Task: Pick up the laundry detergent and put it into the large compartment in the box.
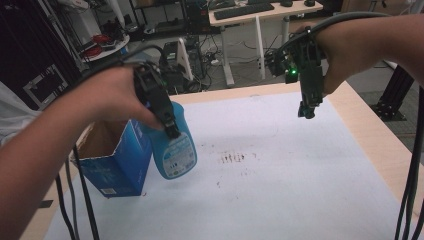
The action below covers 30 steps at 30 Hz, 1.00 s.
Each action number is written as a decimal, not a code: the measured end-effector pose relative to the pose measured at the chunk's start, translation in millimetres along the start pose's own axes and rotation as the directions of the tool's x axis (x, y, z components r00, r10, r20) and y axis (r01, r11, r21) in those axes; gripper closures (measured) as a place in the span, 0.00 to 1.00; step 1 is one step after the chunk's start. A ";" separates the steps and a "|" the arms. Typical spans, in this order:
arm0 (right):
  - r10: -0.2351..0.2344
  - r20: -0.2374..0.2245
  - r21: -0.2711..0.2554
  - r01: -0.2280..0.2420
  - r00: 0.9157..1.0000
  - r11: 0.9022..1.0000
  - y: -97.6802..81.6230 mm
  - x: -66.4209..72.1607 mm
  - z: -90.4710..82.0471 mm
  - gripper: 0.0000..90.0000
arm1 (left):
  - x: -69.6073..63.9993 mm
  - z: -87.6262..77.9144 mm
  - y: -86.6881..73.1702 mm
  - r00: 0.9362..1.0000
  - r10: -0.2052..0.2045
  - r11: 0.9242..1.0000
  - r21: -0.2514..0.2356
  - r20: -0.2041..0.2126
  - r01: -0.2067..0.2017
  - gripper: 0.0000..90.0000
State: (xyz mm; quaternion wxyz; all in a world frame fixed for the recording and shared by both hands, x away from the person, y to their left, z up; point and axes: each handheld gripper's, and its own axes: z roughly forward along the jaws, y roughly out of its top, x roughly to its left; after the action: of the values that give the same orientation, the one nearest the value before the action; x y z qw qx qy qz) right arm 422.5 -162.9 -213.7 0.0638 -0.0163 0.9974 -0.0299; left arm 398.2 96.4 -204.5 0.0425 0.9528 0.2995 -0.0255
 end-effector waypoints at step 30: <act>-0.017 -0.018 0.008 0.017 1.000 1.000 11.8 -5.8 9.1 0.02 | 97.6 -107.2 -89.6 0.916 -0.397 0.917 -0.072 -0.064 0.393 0.44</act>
State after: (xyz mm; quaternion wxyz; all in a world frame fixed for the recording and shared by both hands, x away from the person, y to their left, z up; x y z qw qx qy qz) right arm 429.0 -151.4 -222.7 0.0546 -0.0242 0.9976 -0.0349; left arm 429.3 235.4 -110.9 0.0523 0.8714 0.4876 0.0122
